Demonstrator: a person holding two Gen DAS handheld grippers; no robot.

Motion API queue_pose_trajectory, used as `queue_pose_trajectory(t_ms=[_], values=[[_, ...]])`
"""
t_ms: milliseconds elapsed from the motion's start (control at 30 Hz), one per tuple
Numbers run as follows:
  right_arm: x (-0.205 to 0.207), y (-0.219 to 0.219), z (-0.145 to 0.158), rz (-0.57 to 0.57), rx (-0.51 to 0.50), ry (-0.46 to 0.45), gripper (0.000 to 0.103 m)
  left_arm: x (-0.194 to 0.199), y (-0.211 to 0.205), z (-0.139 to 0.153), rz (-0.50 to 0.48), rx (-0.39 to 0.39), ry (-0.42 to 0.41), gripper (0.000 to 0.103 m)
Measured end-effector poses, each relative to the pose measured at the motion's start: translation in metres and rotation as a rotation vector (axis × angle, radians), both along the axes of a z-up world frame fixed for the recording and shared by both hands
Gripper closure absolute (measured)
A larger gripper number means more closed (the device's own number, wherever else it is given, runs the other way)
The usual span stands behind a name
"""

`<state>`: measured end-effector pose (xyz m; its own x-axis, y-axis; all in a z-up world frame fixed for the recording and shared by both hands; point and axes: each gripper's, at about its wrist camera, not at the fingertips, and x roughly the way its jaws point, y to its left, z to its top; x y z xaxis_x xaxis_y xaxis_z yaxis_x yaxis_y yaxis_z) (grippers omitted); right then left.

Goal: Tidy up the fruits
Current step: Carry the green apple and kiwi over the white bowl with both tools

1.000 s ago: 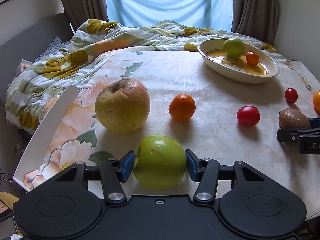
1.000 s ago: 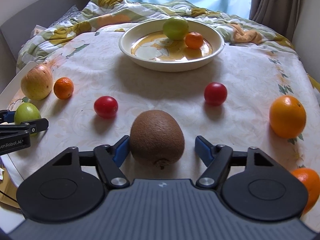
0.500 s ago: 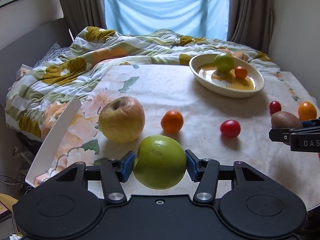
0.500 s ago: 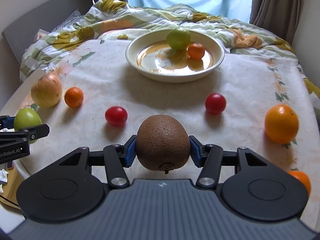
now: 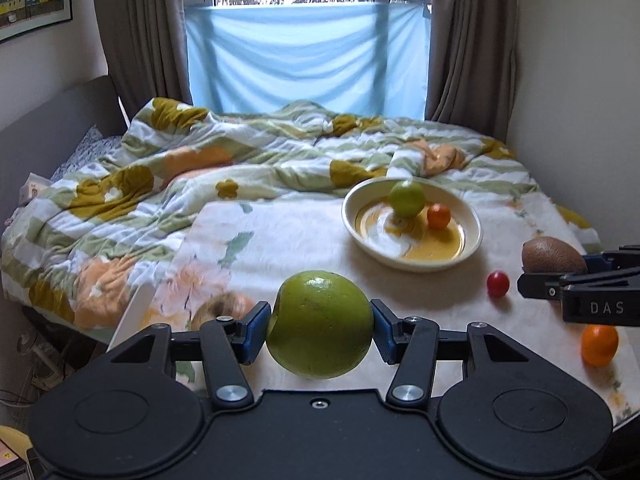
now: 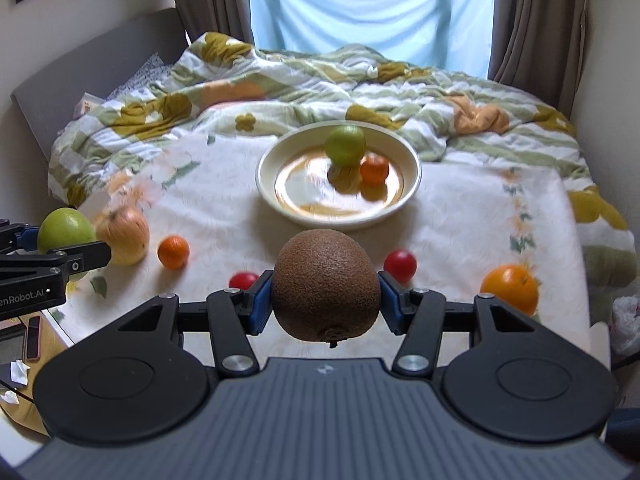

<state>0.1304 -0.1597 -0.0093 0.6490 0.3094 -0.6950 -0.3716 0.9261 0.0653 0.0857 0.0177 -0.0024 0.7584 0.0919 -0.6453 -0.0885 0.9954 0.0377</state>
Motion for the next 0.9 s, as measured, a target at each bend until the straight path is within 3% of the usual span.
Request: queue_pose_trajectory(t_ms=[433, 900], values=[[0.035, 0.003, 0.043, -0.003, -0.002, -0.073, 0.034, 0.078, 0.002, 0.032, -0.102, -0.04, -0.048, 0.045], [0.104, 0.018, 0.034, -0.114, 0.008, -0.027, 0.034, 0.195, 0.008, 0.004, -0.24, -0.082, 0.052, 0.046]])
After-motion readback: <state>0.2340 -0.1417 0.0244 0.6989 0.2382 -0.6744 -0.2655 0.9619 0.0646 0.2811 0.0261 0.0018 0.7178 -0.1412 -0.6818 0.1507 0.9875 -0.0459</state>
